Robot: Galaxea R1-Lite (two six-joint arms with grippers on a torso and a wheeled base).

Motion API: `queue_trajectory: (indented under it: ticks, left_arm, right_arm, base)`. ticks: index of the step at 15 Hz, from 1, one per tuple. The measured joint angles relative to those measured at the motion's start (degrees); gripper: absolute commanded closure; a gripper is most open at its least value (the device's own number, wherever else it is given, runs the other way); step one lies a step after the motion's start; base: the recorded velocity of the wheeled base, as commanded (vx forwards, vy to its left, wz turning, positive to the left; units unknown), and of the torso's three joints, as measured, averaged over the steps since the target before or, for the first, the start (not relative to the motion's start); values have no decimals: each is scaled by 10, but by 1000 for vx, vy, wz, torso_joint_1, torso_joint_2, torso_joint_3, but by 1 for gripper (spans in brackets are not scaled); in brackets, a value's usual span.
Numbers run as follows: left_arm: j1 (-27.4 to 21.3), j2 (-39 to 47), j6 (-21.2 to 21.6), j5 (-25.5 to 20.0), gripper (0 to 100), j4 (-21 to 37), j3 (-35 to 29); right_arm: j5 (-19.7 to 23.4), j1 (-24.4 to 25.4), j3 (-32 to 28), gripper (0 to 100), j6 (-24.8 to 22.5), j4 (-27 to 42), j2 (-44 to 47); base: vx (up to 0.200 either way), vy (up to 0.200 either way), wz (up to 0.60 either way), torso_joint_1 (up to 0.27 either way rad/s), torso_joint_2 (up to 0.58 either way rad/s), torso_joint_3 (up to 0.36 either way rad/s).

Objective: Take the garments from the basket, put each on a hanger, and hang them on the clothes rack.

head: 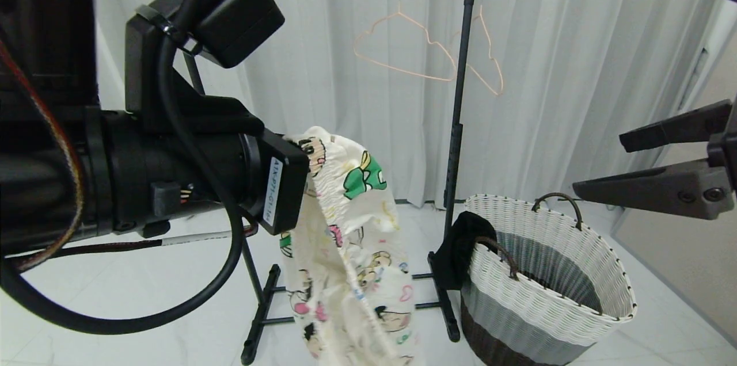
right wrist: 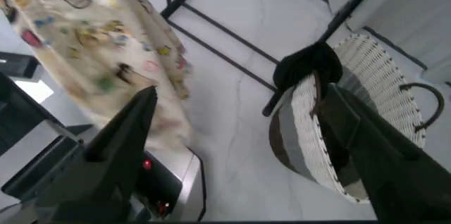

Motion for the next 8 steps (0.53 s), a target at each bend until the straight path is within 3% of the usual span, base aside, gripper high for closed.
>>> queue_trajectory:
  ticks: [2, 4, 6, 8]
  left_arm:
    - [11, -7, 2, 51, 100, 10, 26]
    - [42, -32, 13, 62, 100, 60, 47]
    - [108, -70, 25, 69, 100, 117, 59]
    - [205, -105, 29, 76, 100, 147, 76]
  right_arm:
    - [-54, -35, 6, 0, 0, 20, -6]
    - [-86, -84, 38, 0, 11, 26, -21]
    - [-106, -139, 93, 0, 19, 26, -52]
    - [-129, -189, 161, 0, 20, 27, -95]
  base:
    - [0, 0, 0, 0, 0, 0]
    - [0, 0, 0, 0, 0, 0]
    - [0, 0, 0, 0, 0, 0]
    - [0, 0, 0, 0, 0, 0]
